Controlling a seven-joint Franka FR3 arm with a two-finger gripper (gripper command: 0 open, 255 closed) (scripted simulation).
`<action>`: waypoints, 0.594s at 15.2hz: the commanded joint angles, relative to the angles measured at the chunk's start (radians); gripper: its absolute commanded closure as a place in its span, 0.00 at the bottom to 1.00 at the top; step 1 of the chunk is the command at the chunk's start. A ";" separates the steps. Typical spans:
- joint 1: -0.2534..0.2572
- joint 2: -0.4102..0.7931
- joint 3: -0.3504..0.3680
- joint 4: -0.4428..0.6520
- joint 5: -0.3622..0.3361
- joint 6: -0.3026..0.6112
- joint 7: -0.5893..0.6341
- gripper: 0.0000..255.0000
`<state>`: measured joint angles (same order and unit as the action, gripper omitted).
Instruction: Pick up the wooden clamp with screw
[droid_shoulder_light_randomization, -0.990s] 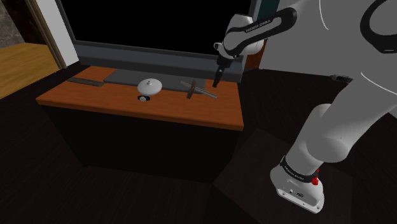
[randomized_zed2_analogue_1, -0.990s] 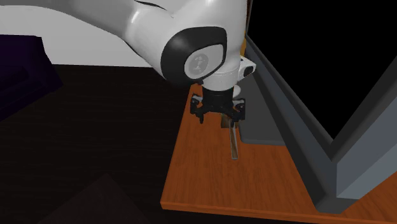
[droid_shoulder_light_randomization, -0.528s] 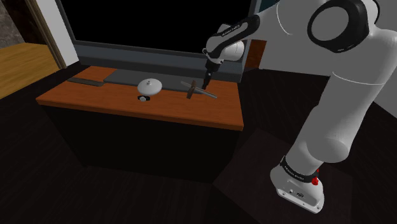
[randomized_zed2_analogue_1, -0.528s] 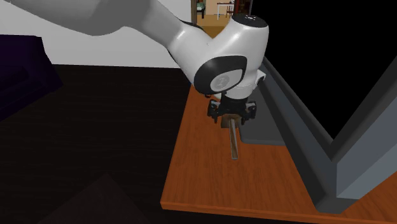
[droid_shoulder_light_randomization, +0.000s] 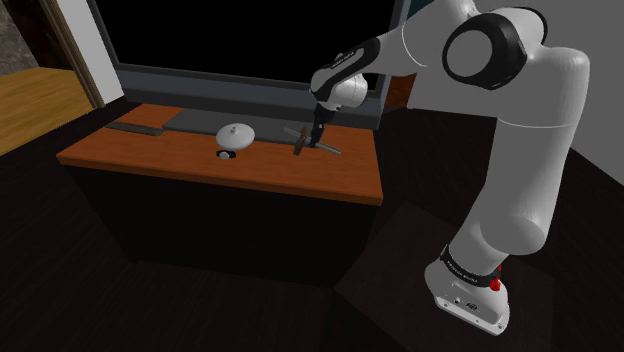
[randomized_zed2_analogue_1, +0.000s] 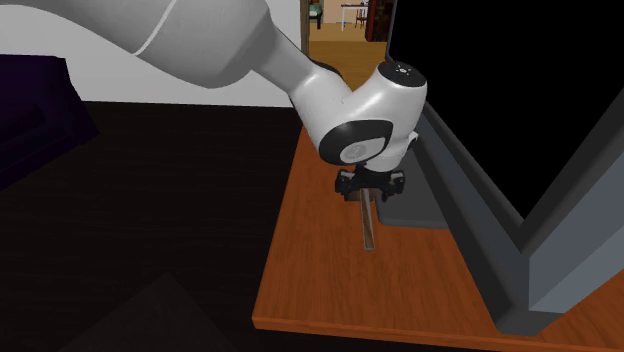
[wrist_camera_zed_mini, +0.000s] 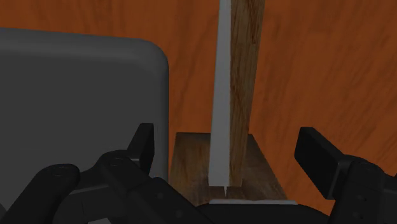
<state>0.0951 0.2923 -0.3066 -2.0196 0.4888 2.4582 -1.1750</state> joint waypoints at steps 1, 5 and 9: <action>-0.005 0.014 0.006 -0.007 0.016 0.019 -0.017 0.00; -0.008 0.027 0.011 -0.010 0.029 0.033 -0.029 1.00; -0.008 0.027 0.011 -0.010 0.029 0.033 -0.028 1.00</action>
<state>0.0873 0.3187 -0.2953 -2.0299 0.5172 2.4904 -1.2032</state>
